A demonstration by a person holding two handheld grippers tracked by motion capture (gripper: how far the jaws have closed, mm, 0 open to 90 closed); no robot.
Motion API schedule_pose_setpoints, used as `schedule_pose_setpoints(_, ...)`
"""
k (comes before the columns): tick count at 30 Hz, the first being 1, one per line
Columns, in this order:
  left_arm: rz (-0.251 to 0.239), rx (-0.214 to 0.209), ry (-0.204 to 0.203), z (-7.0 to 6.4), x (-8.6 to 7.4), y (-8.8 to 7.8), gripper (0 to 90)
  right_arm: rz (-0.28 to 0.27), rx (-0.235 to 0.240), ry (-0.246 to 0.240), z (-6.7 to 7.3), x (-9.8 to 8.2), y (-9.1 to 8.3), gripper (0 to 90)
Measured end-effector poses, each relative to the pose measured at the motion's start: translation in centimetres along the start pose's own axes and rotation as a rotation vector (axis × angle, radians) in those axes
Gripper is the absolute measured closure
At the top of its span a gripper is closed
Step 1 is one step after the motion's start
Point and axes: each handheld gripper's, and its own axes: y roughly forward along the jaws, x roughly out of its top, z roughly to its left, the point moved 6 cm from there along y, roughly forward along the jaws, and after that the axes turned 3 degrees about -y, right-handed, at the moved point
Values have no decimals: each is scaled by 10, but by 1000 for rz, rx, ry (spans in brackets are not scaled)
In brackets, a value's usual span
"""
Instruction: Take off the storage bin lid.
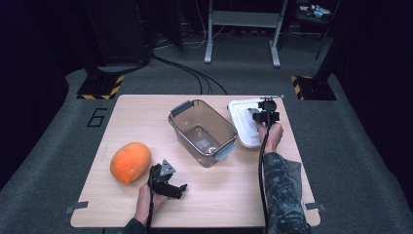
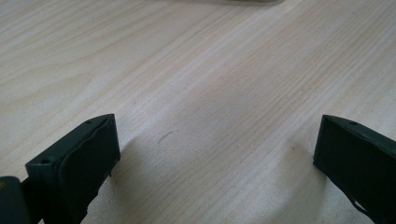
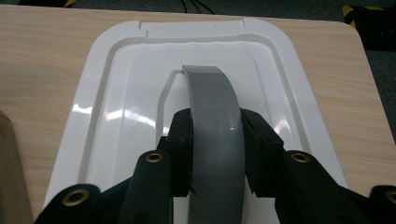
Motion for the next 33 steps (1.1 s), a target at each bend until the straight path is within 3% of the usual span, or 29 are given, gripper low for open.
schedule_pose_setpoints(33,0,1,1,0,0,0,1,59,-76,51,-5,-29,44,661)
